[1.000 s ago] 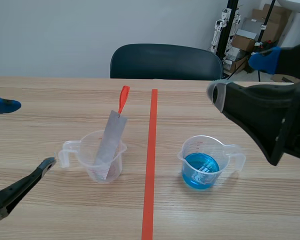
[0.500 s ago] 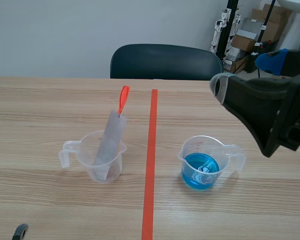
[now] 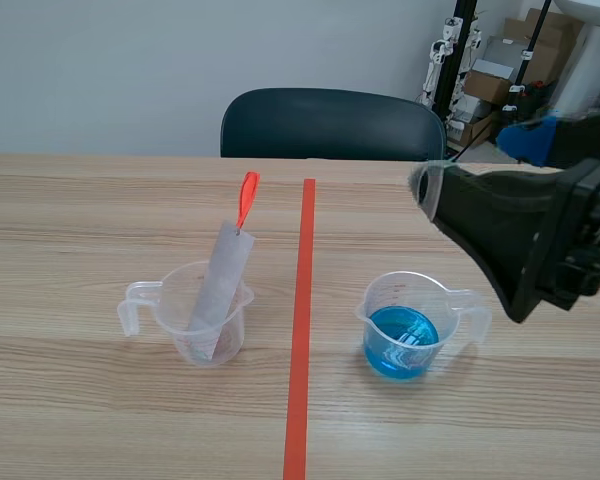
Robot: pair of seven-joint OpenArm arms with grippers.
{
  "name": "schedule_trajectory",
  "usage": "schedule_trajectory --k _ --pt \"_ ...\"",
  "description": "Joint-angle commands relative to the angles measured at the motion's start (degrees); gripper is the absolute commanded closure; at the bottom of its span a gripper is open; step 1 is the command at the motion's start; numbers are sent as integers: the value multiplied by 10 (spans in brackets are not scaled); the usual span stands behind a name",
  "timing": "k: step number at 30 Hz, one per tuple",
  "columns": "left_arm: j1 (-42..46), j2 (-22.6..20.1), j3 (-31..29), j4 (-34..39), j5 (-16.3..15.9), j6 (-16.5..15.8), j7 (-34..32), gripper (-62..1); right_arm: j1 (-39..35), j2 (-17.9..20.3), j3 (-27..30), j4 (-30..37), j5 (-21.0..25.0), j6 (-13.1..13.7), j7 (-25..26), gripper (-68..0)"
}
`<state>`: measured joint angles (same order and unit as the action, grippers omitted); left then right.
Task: Do the redox reaction experiment. lift the metal plate out of the left beaker
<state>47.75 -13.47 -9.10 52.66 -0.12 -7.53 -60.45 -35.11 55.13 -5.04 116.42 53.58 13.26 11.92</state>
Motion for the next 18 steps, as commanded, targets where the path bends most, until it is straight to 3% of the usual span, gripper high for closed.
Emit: schedule_trajectory --k 1,5,7,14,18 --pt "-19 -7 0 -13 22 -7 -37 -623 28 -7 -17 -18 14 1 6 -679" --pt "-76 -9 0 -97 70 -12 -114 -623 80 -30 -58 -50 22 1 -31 -679" --pt "-109 -9 0 -136 73 -12 -137 -623 103 -42 -72 -60 22 1 -48 -679" --pt "-208 -10 0 -239 144 -31 -205 -623 156 -81 -82 -67 51 0 -94 -679" --pt "-250 -10 0 -283 152 -43 -241 -623 186 -105 -91 -67 57 -2 -123 -679"
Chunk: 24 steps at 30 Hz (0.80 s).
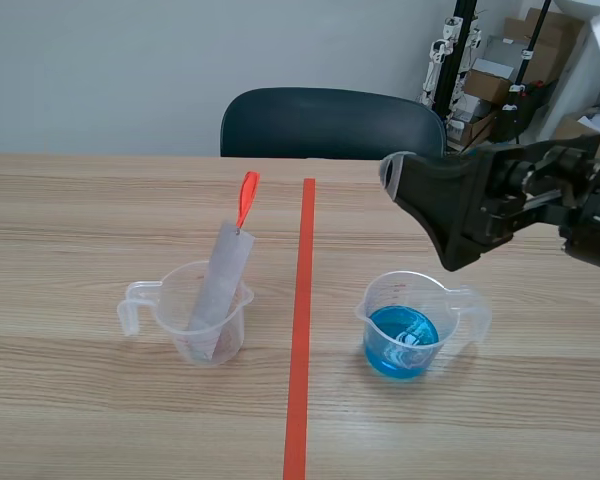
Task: Do the redox reaction experiment. lift the metal plate out of the left beaker
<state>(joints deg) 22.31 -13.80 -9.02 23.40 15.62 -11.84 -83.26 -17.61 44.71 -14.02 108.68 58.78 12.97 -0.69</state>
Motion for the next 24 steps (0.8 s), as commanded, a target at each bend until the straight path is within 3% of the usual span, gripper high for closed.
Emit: schedule_trajectory --k 1,4,18,20,24 --pt "-5 -7 -1 -1 -6 0 -23 -623 17 -6 -7 10 5 -2 -2 -679" --pt "-25 -7 -1 -27 -5 0 -58 -623 37 -22 -29 9 4 -16 -13 -679" --pt "-108 -9 0 -41 -4 -49 -58 -623 138 -97 -133 -61 4 -56 -61 -679" --pt "-111 -9 0 -28 13 -59 -58 -623 150 -106 -144 -74 3 -70 -61 -679" --pt "-109 -8 0 3 40 -66 -58 -623 176 -125 -167 -102 -5 -70 -69 -679"
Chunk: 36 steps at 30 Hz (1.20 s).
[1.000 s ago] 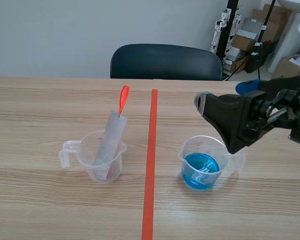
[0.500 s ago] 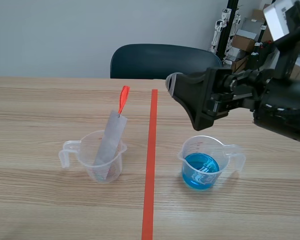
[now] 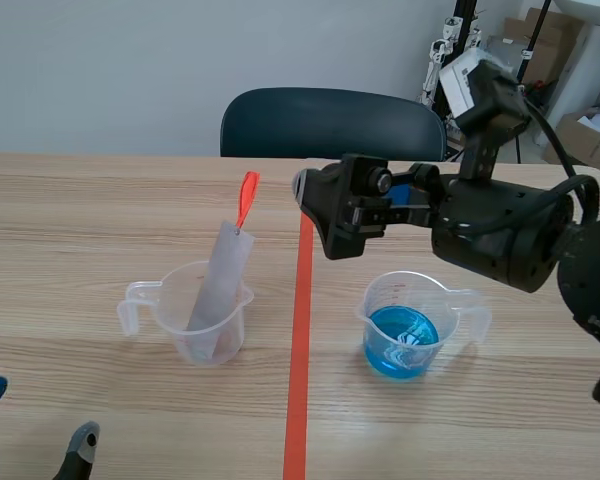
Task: Do the redox reaction experiment. lift the metal plate out of the left beaker
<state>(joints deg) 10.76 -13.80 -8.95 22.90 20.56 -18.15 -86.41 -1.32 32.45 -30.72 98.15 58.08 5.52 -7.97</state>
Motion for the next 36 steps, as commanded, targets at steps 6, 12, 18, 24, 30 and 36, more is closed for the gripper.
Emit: schedule_trajectory --k 6,12,18,24,30,36 --pt "7 -14 -1 8 -8 -26 -26 -623 46 -25 -40 -30 -27 2 2 -679" --pt "6 -15 -1 8 -6 -33 -26 -623 79 -39 -76 -52 -43 0 3 -679" --pt "6 -15 -1 8 -5 -48 -26 -623 106 -61 -92 -95 -46 0 4 -679" --pt "6 -15 0 19 35 -48 -26 -623 137 -85 -121 -150 -50 5 4 -679" --pt "6 -15 0 21 42 -48 -26 -623 169 -106 -147 -188 -53 5 8 -679" --pt "6 -15 0 21 41 -47 -26 -623 193 -123 -165 -212 -54 5 10 -679"
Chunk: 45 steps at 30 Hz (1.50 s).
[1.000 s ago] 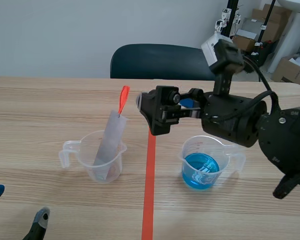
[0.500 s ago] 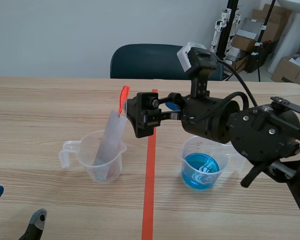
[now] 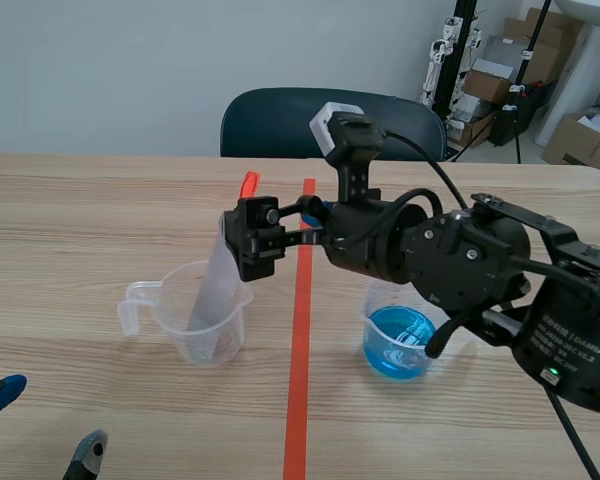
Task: Do the redox reaction experiment. lift the metal plate out of the left beaker
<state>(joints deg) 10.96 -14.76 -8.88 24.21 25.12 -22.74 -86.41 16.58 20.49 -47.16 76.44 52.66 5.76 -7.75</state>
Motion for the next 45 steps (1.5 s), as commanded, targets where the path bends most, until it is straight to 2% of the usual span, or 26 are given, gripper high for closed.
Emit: schedule_trajectory --k 1,17,34,45 --pt "4 -5 0 8 -4 -2 -26 -623 17 -6 -2 0 0 3 10 -679" --pt "8 -7 0 8 -4 -2 -26 -623 54 -50 -43 -56 0 2 12 -679" --pt "8 -7 0 8 -4 -2 -26 -623 53 -59 -43 -60 0 0 -1 -679" --pt "8 -7 0 8 -4 -2 -26 -623 63 -66 -43 -94 0 0 -1 -679"
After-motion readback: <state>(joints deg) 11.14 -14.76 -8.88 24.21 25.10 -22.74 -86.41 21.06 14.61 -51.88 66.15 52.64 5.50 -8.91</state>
